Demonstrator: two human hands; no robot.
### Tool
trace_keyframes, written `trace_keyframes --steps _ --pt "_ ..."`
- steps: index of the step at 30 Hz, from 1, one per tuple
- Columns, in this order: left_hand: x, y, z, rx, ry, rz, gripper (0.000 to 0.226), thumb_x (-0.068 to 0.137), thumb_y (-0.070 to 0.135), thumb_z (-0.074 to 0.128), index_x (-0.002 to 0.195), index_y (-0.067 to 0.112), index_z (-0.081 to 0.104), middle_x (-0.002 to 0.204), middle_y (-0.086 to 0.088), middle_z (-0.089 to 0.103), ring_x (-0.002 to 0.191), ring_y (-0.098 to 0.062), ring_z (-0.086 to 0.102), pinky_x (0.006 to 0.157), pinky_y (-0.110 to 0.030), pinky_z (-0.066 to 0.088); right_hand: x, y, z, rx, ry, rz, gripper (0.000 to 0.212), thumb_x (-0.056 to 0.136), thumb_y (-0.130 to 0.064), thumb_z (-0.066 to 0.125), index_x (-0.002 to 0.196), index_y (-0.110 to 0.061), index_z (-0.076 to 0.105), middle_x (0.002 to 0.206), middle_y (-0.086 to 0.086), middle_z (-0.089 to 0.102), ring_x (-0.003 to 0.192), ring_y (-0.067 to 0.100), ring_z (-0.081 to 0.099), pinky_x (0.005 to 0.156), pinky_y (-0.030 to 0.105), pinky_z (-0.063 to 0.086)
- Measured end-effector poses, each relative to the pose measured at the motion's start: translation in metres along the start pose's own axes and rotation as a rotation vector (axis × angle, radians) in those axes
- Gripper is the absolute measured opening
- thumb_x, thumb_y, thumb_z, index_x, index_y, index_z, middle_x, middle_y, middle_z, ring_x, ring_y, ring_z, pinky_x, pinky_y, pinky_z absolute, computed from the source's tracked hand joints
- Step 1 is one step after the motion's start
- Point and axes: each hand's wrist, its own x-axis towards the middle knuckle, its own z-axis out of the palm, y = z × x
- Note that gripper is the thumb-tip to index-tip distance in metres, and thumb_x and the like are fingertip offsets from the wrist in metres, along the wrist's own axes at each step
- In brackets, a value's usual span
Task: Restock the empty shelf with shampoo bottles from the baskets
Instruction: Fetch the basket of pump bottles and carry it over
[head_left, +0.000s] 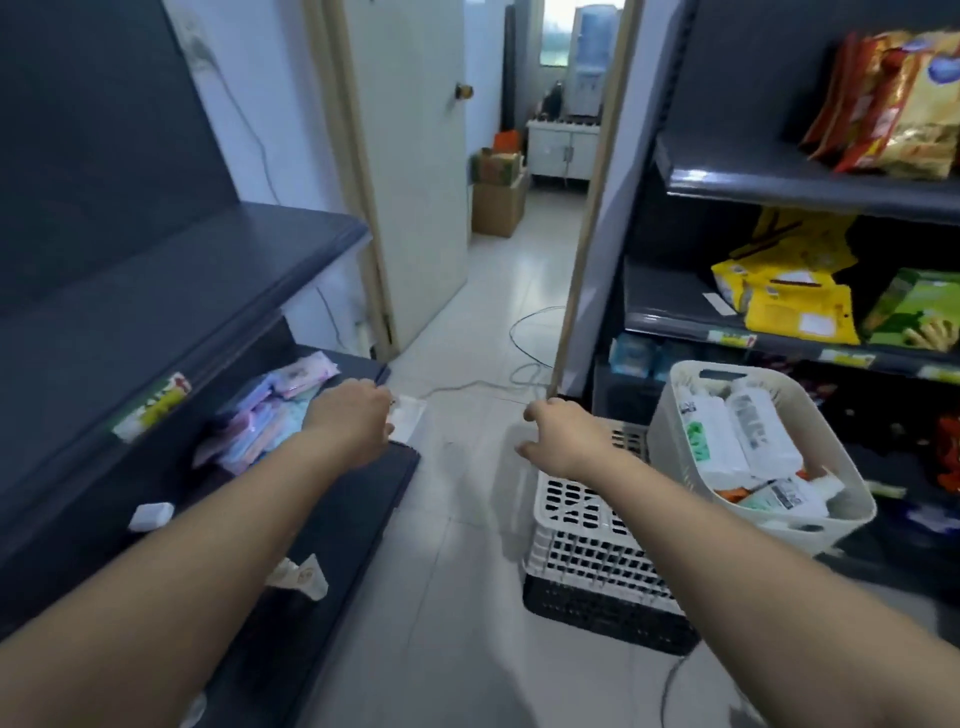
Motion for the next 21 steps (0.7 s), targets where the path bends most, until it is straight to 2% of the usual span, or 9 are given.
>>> trace_keyframes --steps 4,9,15,21 --pt "-0.051 -0.032 -0.007 -0.004 0.026 -0.210 0.042 0.093 0.038 0.053 0.128 0.014 0.051 0.132 -0.006 0.054 0.121 -0.028 0.052 0.090 -0.040 0.047 0.002 -0.040 -0.006 -0.028 -0.012 -0.161 0.052 0.094 -0.043 0.055 0.137 -0.015 0.048 0.140 0.009 0.050 0.128 0.032 0.047 0.102 0.039 0.042" --pt "-0.132 -0.045 -0.014 -0.007 0.000 -0.441 0.034 0.094 0.037 0.052 0.119 0.015 0.054 0.122 -0.005 0.057 0.115 -0.026 0.054 0.084 -0.037 0.046 -0.015 -0.077 -0.004 -0.077 -0.084 -0.365 0.051 0.095 -0.041 0.054 0.138 -0.015 0.046 0.141 0.009 0.049 0.128 0.031 0.047 0.098 0.037 0.042" --pt "-0.244 -0.039 -0.012 -0.073 -0.040 -0.703 0.027 0.094 0.036 0.052 0.111 0.015 0.054 0.117 -0.005 0.056 0.112 -0.025 0.053 0.079 -0.036 0.044 -0.054 -0.128 0.016 -0.166 -0.128 -0.630 0.046 0.094 -0.044 0.053 0.128 -0.013 0.051 0.133 0.012 0.054 0.124 0.031 0.049 0.099 0.038 0.043" --pt "-0.359 -0.034 -0.001 -0.091 -0.120 -0.943 0.036 0.096 0.036 0.049 0.122 0.010 0.050 0.124 -0.009 0.054 0.116 -0.029 0.051 0.087 -0.041 0.046 -0.110 -0.192 0.044 -0.166 -0.235 -0.862 0.044 0.094 -0.041 0.056 0.129 -0.015 0.051 0.128 0.010 0.053 0.120 0.028 0.050 0.097 0.040 0.046"
